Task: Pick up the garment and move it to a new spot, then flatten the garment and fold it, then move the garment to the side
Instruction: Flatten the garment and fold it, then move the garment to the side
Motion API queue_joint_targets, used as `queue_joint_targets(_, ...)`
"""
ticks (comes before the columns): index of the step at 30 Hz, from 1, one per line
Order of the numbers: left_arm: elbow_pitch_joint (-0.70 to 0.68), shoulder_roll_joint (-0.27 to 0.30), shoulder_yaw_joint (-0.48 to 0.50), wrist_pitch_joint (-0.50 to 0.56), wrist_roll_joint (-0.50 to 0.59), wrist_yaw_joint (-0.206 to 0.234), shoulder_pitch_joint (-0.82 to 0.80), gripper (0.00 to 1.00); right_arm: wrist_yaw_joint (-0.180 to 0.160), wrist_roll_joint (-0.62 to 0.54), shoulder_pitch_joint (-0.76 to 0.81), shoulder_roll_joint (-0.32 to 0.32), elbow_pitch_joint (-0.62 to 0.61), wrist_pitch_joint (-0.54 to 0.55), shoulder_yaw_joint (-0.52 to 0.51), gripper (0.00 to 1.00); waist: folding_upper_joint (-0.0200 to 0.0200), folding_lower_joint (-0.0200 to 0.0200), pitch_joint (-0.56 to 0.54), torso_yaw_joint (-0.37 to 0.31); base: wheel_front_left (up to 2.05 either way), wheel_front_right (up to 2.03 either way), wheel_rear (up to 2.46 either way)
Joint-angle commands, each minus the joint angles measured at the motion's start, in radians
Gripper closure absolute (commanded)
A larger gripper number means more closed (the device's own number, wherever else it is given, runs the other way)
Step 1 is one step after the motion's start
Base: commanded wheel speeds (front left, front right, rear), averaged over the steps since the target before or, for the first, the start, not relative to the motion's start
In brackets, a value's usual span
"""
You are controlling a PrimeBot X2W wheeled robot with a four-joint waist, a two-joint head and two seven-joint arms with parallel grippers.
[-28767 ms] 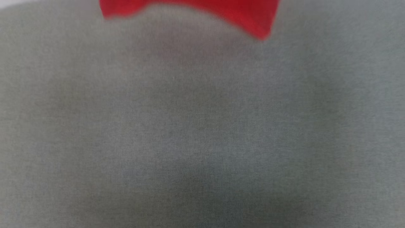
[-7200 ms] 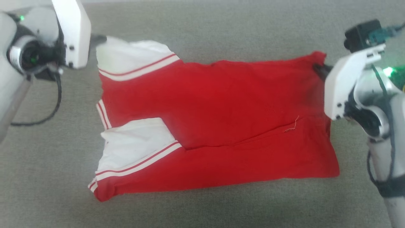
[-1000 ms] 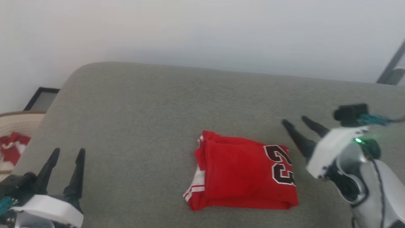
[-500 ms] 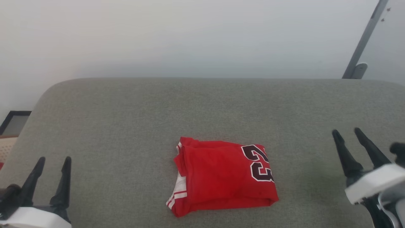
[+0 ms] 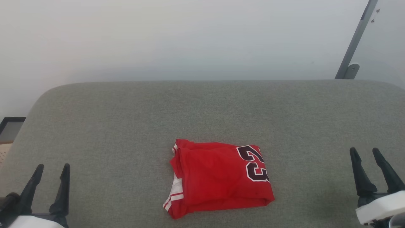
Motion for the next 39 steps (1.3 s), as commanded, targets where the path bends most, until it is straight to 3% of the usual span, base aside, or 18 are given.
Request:
queue_joint_targets(1,-0.006,-0.004,0.008,-0.005,0.004,-0.005,0.005,0.0,0.0,-0.015,0.017,0.011,-0.01,-0.005,-0.008,0.0,-0.0001,0.0,0.0,-0.001,0.0,0.0,0.0)
queue_joint_targets(27,0.007,-0.02,-0.009,-0.005,0.021,-0.026,-0.019,0.0,0.0,-0.057,0.043,0.067,-0.038,0.045,-0.042,0.0,-0.0001,0.0,0.005,0.012,0.0,0.0,0.0)
queue_joint_targets(39,-0.013,-0.014,-0.032,0.009,0.02,-0.031,-0.062,0.0,0.0,-0.046,-0.039,0.083,0.014,0.181,0.073,0.0,-0.0001,0.0,0.048,0.133,0.0,0.0,0.0)
